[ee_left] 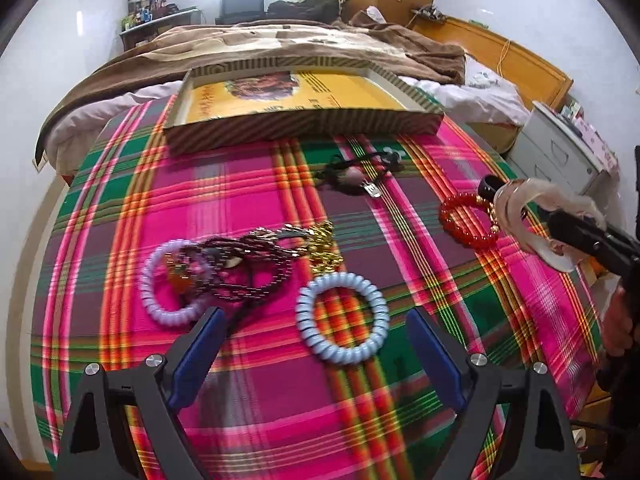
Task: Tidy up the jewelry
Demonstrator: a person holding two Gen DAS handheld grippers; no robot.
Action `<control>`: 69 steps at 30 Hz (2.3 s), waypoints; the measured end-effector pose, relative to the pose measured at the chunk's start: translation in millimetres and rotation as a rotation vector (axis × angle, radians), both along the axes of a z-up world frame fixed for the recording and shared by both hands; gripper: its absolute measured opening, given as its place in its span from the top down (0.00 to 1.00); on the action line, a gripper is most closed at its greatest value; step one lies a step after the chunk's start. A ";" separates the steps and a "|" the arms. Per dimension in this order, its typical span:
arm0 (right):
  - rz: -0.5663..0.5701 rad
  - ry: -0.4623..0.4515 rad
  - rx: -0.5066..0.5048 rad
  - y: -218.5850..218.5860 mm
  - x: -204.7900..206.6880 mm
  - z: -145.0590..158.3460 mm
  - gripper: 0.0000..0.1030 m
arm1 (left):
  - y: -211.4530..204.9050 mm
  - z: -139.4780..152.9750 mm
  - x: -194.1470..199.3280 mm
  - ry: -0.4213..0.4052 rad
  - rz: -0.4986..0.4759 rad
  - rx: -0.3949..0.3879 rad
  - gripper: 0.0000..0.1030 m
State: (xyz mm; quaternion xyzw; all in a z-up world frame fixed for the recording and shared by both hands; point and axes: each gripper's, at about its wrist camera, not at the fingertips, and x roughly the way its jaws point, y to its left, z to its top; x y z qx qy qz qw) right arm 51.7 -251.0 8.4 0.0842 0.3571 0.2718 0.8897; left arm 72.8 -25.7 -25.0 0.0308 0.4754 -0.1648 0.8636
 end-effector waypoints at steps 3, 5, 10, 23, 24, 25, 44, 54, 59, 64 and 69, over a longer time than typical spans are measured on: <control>-0.015 -0.004 0.011 -4.3 -1.0 -1.0 0.68 | -8.1 -6.6 1.1 0.023 0.001 0.003 0.17; -0.023 -0.002 0.012 -5.7 -0.4 -2.3 0.68 | -12.8 -9.1 1.2 0.015 0.007 0.021 0.18; -0.018 -0.004 0.019 -8.4 -3.0 -5.8 0.68 | -14.7 -9.5 3.6 0.006 0.028 0.032 0.25; -0.011 -0.013 0.037 -9.8 -4.1 -7.5 0.68 | -4.3 1.1 -0.8 -0.029 0.089 0.017 0.37; -0.011 -0.013 0.038 -9.8 -4.5 -7.7 0.68 | -2.6 2.0 -0.3 -0.037 0.103 0.027 0.37; -0.011 -0.013 0.040 -9.6 -4.7 -7.8 0.68 | 0.5 1.6 1.5 -0.037 0.125 0.037 0.37; -0.022 -0.026 0.065 -11.9 -7.1 -4.3 0.68 | -11.6 -2.4 3.5 -0.034 0.111 0.177 0.90; -0.035 -0.051 0.070 -9.7 -7.8 8.0 0.68 | -2.4 33.4 -9.3 -0.096 0.095 0.056 0.91; -0.053 -0.080 0.055 -7.6 -0.7 23.5 0.68 | -1.2 53.7 -3.4 -0.140 0.086 0.041 0.91; -0.109 -0.107 0.013 -6.2 22.2 41.4 0.68 | 5.7 76.1 19.3 -0.188 0.095 0.008 0.91; -0.178 -0.118 -0.014 -8.6 57.7 51.6 0.68 | 15.2 91.9 52.4 -0.219 0.108 -0.027 0.91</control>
